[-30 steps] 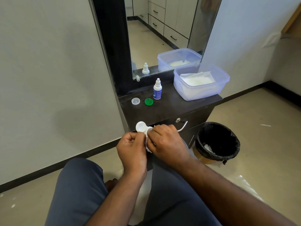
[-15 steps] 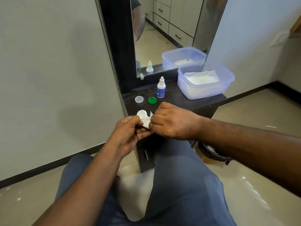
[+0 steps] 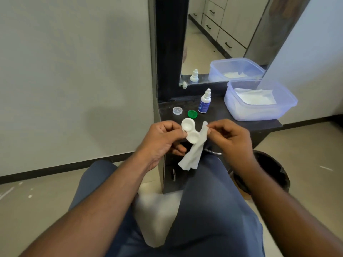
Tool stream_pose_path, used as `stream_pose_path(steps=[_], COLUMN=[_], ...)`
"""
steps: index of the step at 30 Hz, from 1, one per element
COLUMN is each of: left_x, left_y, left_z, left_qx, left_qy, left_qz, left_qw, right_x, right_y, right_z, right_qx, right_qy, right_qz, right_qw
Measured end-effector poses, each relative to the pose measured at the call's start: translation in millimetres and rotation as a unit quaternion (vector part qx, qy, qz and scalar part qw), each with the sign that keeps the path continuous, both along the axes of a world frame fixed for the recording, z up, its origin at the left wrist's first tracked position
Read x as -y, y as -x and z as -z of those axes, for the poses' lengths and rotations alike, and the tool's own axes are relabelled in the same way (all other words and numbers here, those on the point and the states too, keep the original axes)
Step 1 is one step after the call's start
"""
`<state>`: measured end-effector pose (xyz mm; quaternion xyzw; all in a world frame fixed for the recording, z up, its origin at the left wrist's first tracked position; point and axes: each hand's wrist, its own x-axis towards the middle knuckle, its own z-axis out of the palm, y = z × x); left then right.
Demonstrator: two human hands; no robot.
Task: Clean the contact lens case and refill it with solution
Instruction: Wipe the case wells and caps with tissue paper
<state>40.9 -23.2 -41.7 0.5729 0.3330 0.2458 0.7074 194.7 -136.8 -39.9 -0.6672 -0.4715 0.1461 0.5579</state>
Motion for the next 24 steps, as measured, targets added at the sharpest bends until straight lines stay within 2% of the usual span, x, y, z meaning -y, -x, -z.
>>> stream_pose_path(steps=[2,7,9,11,16,20,24], left_x=[4.0,10.3,12.5,14.5,17.9,16.5,15.1], left_y=[-1.3,-6.0,-7.0,-7.3,-6.2,-3.0,-1.7], left_z=[0.9,7.3,10.7,12.1,15.7,9.5,3.6], left_qx=[0.003,-0.036,-0.052,-0.051,-0.02,-0.041,-0.085], left_qy=[-0.011,-0.118,-0.172,-0.187,-0.129,-0.1,-0.1], left_qz=[-0.006,-0.06,-0.088,-0.101,-0.127,-0.036,0.053], left_qw=[1.0,0.991,0.98,0.976,0.983,0.994,0.99], right_x=[0.5,-1.5,-1.1,-1.5,1.1,-1.1,-6.1], right_y=[13.5,30.5,34.8,38.0,45.0,44.1,41.7], right_z=[7.1,11.3,13.2,15.3,20.1,19.3,15.4], right_qx=[-0.122,-0.221,-0.238,-0.253,-0.249,-0.245,-0.225], right_qy=[-0.008,-0.012,-0.001,-0.004,-0.007,-0.013,-0.029], right_qz=[0.006,0.0,0.0,0.012,0.044,0.079,0.116], right_qw=[0.992,0.975,0.971,0.967,0.967,0.966,0.967])
